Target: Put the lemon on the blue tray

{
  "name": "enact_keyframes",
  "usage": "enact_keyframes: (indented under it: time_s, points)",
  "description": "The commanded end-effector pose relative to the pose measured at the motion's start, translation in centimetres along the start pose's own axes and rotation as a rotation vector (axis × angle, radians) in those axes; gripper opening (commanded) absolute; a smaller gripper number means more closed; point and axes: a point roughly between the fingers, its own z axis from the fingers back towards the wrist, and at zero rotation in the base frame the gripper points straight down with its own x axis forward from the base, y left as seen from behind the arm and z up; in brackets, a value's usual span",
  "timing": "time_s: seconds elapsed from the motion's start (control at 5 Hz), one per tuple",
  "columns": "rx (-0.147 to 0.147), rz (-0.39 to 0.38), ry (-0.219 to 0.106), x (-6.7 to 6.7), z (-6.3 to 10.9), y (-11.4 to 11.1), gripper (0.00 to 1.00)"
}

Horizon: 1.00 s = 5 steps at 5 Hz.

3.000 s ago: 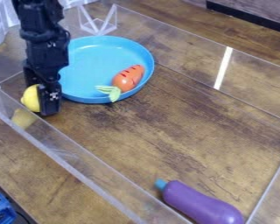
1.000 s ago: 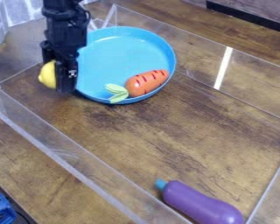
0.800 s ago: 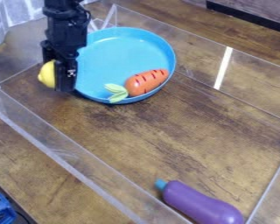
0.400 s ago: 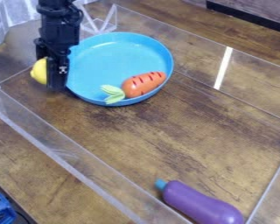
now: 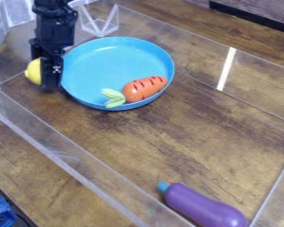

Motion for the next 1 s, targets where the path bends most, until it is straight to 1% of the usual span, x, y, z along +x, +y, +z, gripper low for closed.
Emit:
enact_keyframes:
  time_s: [0.0, 0.4, 0.8]
  points:
    - [0.042, 0.018, -0.036, -0.2, 2.1, 1.6, 0.00]
    - [0.033, 0.030, -0.029, -0.8, 2.5, 2.8, 0.00]
    - [0.026, 0.050, -0.033, -1.3, 3.4, 2.6, 0.00]
